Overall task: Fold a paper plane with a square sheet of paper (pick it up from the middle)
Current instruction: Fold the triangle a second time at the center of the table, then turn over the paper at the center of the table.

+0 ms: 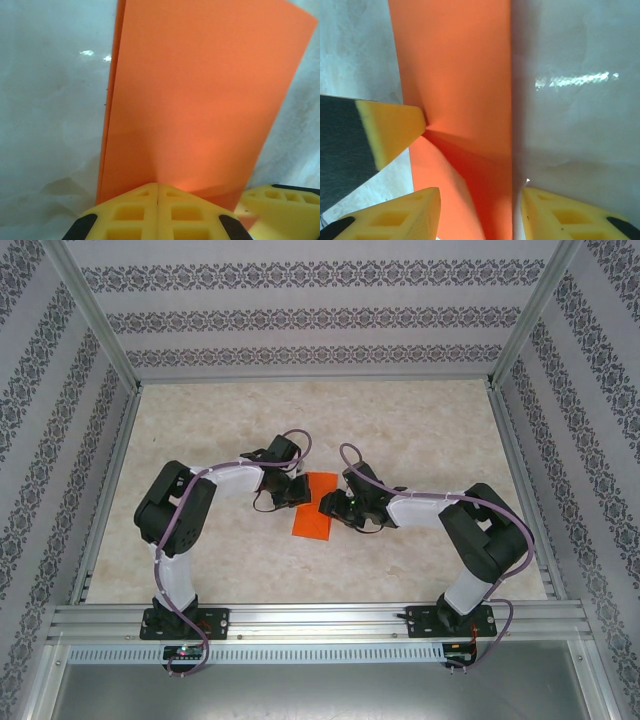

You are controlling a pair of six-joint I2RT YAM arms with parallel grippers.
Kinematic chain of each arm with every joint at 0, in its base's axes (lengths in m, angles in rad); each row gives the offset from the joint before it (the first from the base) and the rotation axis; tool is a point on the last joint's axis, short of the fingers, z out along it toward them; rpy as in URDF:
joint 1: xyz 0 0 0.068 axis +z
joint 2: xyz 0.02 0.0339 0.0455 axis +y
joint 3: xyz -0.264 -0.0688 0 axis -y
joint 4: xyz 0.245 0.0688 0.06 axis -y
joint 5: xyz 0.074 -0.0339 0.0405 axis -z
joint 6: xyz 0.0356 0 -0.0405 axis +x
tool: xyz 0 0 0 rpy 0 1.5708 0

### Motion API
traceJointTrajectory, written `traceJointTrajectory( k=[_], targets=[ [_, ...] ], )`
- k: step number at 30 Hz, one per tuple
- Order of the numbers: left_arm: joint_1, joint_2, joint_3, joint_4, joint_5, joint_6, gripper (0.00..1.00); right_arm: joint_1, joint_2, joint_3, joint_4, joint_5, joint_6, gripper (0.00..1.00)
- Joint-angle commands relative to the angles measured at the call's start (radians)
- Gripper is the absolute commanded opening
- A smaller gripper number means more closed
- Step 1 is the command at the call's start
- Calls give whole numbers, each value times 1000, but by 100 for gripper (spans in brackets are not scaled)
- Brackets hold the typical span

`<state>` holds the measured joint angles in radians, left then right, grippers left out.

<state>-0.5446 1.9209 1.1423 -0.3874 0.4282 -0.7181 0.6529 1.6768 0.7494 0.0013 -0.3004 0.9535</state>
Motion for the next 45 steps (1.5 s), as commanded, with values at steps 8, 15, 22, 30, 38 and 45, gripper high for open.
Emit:
traceJointTrajectory(
  k=[8, 15, 22, 30, 38, 45],
  targets=[
    [3, 14, 13, -11, -10, 19, 4, 6, 22, 13, 60, -34, 19, 44],
    [3, 13, 10, -8, -6, 16, 5, 6, 15, -8, 135, -58, 26, 37],
    [3, 2, 28, -18, -4, 14, 5, 2, 14, -32, 142, -59, -23, 36],
    [2, -24, 38, -5, 9, -4, 8, -5, 21, -69, 218, -87, -43, 28],
    [6, -96, 42, -19, -52, -23, 12, -7, 39, -56, 245, -111, -50, 24],
    [26, -202, -7, -40, -149, -36, 15, -8, 41, -44, 247, -117, -46, 17]
  ],
)
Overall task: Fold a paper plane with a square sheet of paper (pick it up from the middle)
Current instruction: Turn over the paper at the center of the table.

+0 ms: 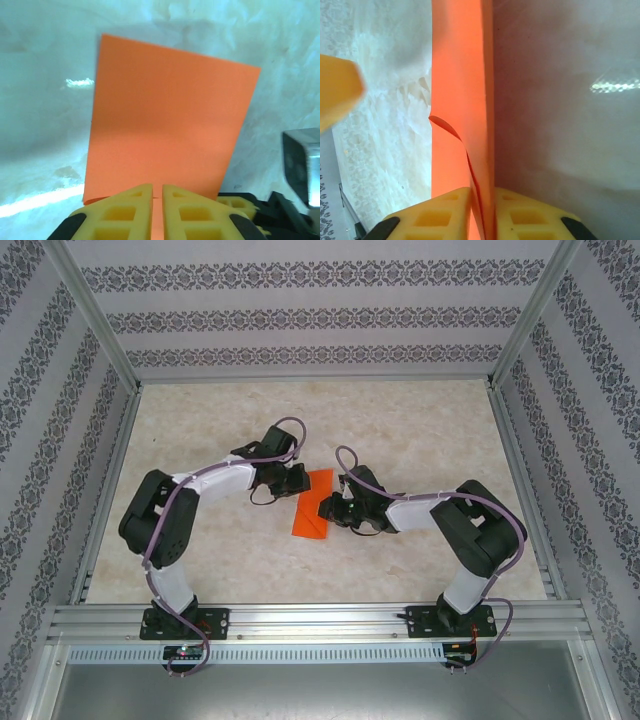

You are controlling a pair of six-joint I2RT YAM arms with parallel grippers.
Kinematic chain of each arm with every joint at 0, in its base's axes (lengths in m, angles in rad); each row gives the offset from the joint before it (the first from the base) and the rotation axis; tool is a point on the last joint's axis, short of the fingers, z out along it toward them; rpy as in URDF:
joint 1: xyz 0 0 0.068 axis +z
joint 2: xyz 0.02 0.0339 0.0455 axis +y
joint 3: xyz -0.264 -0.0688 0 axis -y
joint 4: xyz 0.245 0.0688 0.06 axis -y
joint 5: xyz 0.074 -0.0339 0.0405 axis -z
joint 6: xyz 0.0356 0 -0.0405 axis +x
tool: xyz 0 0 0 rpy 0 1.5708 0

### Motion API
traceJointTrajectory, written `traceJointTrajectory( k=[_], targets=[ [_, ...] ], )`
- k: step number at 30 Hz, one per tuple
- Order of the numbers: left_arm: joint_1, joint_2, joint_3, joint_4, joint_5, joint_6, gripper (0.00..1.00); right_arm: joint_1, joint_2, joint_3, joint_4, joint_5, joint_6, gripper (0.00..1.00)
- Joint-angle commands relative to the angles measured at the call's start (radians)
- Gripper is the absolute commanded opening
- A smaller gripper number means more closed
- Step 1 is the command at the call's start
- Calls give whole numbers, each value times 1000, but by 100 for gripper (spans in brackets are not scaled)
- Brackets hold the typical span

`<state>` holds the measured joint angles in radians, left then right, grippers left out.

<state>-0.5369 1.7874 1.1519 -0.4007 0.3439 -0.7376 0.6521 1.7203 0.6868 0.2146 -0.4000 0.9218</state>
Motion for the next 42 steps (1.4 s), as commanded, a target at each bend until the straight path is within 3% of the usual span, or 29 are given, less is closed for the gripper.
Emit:
traceJointTrajectory(
  k=[1, 5, 10, 16, 18, 22, 26, 30, 32, 34, 38, 42],
  targets=[
    [23, -87, -26, -24, -76, -21, 15, -7, -10, 19, 27, -14, -14, 16],
    [33, -188, -65, -24, -146, -33, 15, -8, -52, 34, -40, 4, -25, 6],
    [38, -321, -109, -19, -245, -43, 16, -8, -174, 58, -184, 57, -65, 1],
    [38, -478, -192, 37, -346, -60, 20, -8, -376, 193, -598, 234, -225, 0],
    [38, -536, -243, 80, -360, -79, 26, -7, -432, 262, -756, 315, -283, 0],
    [38, -635, -335, 135, -397, -105, 29, -6, -466, 410, -1016, 459, -355, 0],
    [39, -704, -406, 173, -436, -105, 35, 25, -402, 576, -1270, 648, -392, 0],
    [41, -734, -409, 122, -475, -72, 43, 88, -233, 765, -1581, 880, -373, 0],
    [42, -753, -421, 101, -509, -71, 52, 114, -138, 833, -1693, 928, -372, 0],
    [47, -781, -443, 96, -542, -82, 53, 144, -43, 887, -1777, 995, -340, 0],
    [55, -869, -498, 88, -645, -133, 55, 199, 124, 970, -1846, 1035, -302, 0],
    [63, -951, -539, 68, -726, -157, 56, 225, 233, 1022, -1775, 928, -297, 0]
  ],
)
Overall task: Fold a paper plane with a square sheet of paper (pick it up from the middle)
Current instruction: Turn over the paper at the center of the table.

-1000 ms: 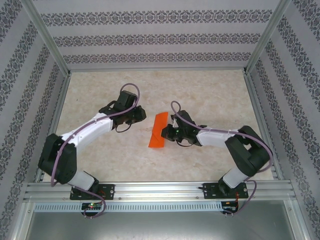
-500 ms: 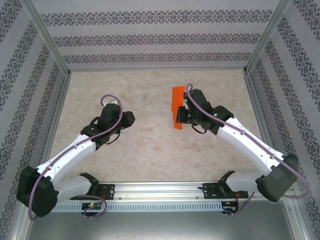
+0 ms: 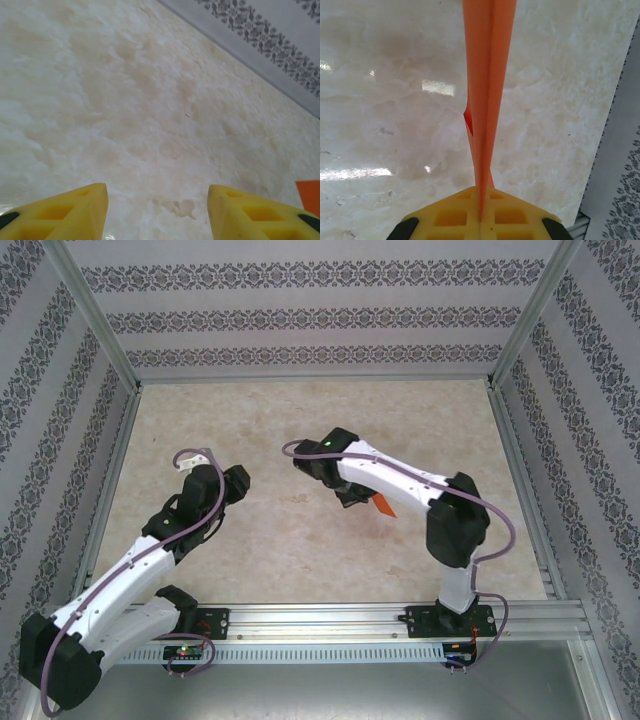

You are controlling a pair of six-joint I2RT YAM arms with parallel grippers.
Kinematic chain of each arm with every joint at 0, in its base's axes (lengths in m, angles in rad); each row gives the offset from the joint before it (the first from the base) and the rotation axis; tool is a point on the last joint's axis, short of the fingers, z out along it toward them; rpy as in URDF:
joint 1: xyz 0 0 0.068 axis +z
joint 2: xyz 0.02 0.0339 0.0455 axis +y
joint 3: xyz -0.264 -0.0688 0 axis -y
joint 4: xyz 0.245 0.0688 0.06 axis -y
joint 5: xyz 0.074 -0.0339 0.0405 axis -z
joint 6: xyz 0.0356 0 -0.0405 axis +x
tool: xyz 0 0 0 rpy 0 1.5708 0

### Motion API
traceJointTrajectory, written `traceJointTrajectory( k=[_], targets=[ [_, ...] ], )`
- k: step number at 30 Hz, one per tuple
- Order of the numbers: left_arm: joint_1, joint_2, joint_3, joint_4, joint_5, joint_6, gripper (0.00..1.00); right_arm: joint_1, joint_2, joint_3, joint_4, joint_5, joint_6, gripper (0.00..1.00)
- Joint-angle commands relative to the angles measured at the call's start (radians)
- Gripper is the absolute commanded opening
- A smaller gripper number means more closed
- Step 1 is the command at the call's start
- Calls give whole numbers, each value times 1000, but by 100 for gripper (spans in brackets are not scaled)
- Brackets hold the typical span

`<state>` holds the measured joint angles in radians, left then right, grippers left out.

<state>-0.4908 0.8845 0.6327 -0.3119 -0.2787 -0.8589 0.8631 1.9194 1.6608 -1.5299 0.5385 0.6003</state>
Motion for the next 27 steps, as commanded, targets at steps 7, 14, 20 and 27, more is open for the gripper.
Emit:
traceJointTrajectory(
  k=[7, 14, 20, 27],
  targets=[
    [35, -87, -24, -71, -130, -14, 58, 26, 199, 91, 80, -186, 91, 0],
    [42, -82, -29, -60, -98, -16, 58, 76, 321, 195, 124, -294, 101, 11],
    [49, -67, -10, -61, -63, 13, 59, 82, 308, 234, 272, -453, 83, 37],
    [53, 12, 13, -3, 86, 58, 59, 6, 12, -67, 658, -591, 144, 47]
  ],
)
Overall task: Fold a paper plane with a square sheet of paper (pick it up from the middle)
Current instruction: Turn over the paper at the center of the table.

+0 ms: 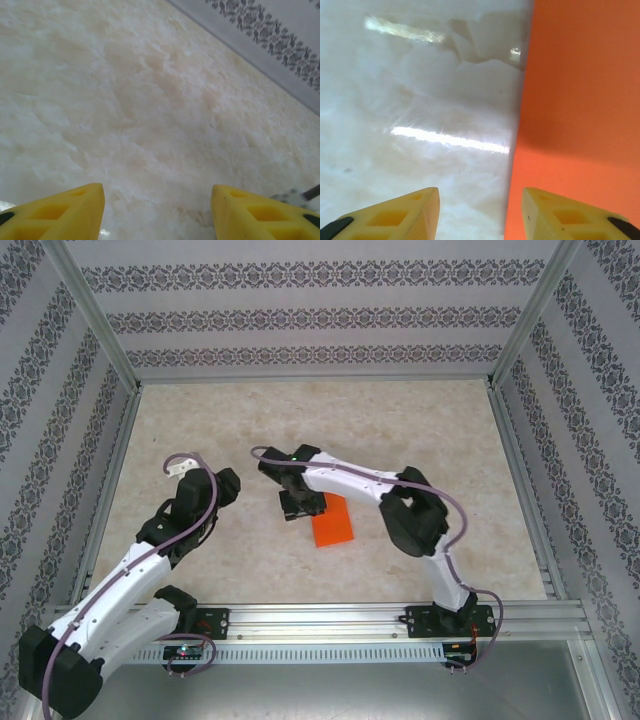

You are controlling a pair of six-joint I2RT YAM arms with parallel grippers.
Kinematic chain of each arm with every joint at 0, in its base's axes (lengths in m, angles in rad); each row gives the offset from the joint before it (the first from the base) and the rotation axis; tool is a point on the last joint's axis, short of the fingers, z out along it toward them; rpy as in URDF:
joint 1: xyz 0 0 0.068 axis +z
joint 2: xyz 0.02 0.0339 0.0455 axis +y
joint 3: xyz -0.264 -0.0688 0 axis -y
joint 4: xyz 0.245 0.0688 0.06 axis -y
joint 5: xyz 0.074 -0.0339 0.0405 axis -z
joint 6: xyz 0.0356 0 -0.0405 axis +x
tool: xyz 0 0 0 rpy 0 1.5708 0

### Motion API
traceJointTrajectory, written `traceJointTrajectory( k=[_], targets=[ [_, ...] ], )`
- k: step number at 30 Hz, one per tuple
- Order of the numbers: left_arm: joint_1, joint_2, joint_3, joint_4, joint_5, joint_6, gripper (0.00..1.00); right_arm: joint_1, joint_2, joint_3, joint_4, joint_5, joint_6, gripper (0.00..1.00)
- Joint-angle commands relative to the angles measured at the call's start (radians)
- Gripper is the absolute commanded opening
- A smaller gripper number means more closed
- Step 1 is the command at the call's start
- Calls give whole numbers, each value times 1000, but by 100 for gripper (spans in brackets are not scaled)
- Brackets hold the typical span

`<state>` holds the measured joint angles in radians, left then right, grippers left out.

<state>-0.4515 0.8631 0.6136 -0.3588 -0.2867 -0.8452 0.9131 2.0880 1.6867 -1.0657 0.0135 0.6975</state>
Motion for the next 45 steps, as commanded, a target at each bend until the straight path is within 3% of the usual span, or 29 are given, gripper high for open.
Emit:
traceJointTrajectory(
  k=[1, 6, 11, 15, 20, 24, 33, 45],
  targets=[
    [15, 68, 39, 67, 145, 51, 58, -65, -226, -175, 264, -53, 64, 47],
    [9, 335, 136, 142, 441, 77, 47, -191, -526, -592, 601, -10, 150, 49],
    [-59, 630, 288, 121, 594, 98, 41, -346, -637, -889, 935, -161, 201, 50],
    [-108, 769, 364, 95, 576, 70, 37, -418, -553, -867, 943, -383, 122, 50],
    [-118, 858, 388, 115, 551, 19, 37, -418, -465, -831, 982, -490, 72, 52],
    [-127, 892, 409, 133, 574, 21, 36, -430, -411, -788, 902, -458, 23, 52],
    [-135, 961, 453, 123, 610, 28, 31, -443, -368, -802, 940, -522, 8, 51],
    [-140, 1046, 531, 110, 638, 67, 24, -460, -351, -867, 1041, -577, 67, 36]
  ],
)
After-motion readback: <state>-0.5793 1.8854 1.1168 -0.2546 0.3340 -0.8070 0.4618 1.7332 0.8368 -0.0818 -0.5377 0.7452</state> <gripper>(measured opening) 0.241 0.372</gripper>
